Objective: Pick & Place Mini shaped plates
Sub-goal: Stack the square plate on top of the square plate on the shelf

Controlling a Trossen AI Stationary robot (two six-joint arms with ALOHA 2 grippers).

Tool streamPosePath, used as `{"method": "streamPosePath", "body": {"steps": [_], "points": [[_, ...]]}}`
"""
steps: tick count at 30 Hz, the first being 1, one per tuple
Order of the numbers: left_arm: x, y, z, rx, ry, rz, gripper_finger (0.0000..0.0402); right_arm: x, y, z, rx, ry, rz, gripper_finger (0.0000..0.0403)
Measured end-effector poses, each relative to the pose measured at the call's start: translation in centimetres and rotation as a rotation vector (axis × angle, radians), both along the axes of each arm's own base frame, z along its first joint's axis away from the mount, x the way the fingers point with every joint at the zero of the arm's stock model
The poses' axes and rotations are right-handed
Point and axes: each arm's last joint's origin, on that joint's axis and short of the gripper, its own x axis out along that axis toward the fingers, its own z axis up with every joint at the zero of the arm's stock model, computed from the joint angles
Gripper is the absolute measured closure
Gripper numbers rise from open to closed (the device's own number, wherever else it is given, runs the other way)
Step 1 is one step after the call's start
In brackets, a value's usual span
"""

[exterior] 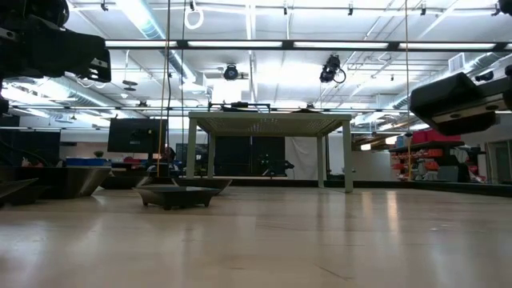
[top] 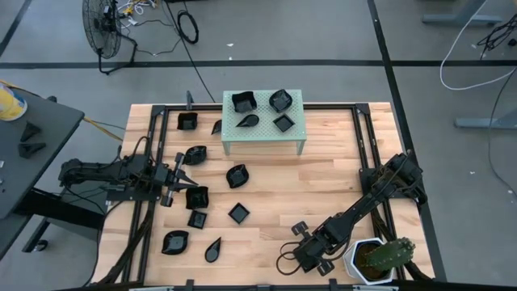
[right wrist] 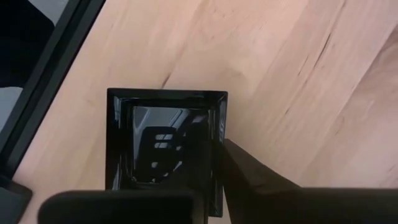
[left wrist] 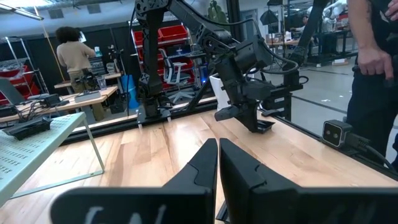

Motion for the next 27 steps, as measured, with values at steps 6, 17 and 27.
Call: {"method": "streamPosePath", "body": {"steps": [6, 17, 27], "points": [[0.0, 0.0, 0.0, 0.0, 0.0, 0.0, 0.0378, 0.0, 0.0, 0.0, 0.001, -0.001, 0.0, 0.037], [0.0, 0.0, 0.0, 0.0, 0.0, 0.0, 0.0378, 0.3, -0.4, 0.2, 0.003, 0.002, -0.022, 0.0381], [0.0, 0.0, 0.0, 0.0, 0.0, 0.001, 0.0378, 0.8, -1.4, 1.5, 0.025, -0.03, -0.051, 0.0393]]}}
